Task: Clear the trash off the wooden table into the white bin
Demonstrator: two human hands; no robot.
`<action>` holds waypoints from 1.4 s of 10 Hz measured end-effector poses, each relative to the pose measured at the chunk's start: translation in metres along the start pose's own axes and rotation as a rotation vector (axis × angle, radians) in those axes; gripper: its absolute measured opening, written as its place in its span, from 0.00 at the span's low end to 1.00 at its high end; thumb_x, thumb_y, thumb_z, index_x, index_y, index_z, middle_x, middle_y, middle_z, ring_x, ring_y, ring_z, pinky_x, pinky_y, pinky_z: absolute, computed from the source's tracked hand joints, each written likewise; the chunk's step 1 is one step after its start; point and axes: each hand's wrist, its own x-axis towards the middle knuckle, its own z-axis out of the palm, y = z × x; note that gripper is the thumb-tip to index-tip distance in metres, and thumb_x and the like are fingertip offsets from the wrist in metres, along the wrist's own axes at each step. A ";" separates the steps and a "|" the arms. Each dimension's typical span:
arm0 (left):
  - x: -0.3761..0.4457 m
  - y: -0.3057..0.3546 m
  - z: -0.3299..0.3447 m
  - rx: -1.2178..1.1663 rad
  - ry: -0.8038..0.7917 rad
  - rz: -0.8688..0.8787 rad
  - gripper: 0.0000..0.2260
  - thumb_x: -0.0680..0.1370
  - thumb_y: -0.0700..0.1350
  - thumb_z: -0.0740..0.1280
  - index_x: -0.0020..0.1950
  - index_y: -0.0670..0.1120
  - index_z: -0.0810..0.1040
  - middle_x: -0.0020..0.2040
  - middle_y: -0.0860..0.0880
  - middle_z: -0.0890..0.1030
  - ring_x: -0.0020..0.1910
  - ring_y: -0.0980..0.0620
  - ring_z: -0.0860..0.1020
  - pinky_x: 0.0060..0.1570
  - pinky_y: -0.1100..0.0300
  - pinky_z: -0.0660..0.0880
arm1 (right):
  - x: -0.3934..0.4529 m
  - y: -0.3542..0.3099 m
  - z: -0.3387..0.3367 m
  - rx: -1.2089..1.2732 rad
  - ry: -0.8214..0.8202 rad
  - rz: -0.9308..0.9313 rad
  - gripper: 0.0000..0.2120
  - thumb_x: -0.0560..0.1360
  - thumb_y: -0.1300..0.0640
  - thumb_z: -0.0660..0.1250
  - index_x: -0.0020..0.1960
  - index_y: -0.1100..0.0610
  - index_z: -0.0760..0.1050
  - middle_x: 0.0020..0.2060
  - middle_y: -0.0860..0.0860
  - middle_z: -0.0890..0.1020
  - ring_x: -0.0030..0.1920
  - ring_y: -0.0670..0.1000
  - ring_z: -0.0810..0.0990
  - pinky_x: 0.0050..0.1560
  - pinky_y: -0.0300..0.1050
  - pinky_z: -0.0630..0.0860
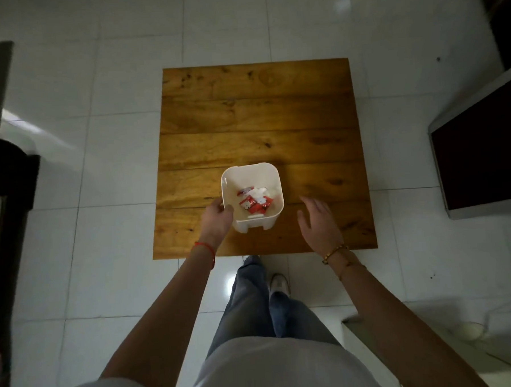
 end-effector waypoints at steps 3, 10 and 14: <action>0.122 0.064 0.001 0.075 -0.074 0.093 0.15 0.74 0.40 0.59 0.59 0.43 0.77 0.47 0.45 0.80 0.41 0.51 0.75 0.31 0.64 0.68 | 0.097 -0.020 0.000 -0.061 0.008 0.074 0.19 0.81 0.53 0.56 0.71 0.56 0.64 0.67 0.55 0.72 0.68 0.55 0.70 0.64 0.47 0.69; 0.204 0.069 0.028 0.075 -0.140 0.068 0.15 0.75 0.41 0.60 0.62 0.44 0.73 0.48 0.49 0.77 0.41 0.52 0.76 0.30 0.66 0.69 | 0.157 -0.018 0.021 -0.090 0.013 0.109 0.19 0.80 0.56 0.58 0.70 0.57 0.66 0.64 0.56 0.75 0.63 0.55 0.72 0.59 0.47 0.70; 0.128 0.070 -0.016 0.326 0.013 0.363 0.22 0.76 0.48 0.64 0.70 0.48 0.66 0.65 0.44 0.76 0.61 0.46 0.76 0.51 0.59 0.72 | 0.118 -0.031 -0.022 -0.058 0.035 0.031 0.21 0.81 0.54 0.56 0.72 0.57 0.63 0.70 0.54 0.70 0.70 0.54 0.67 0.69 0.52 0.68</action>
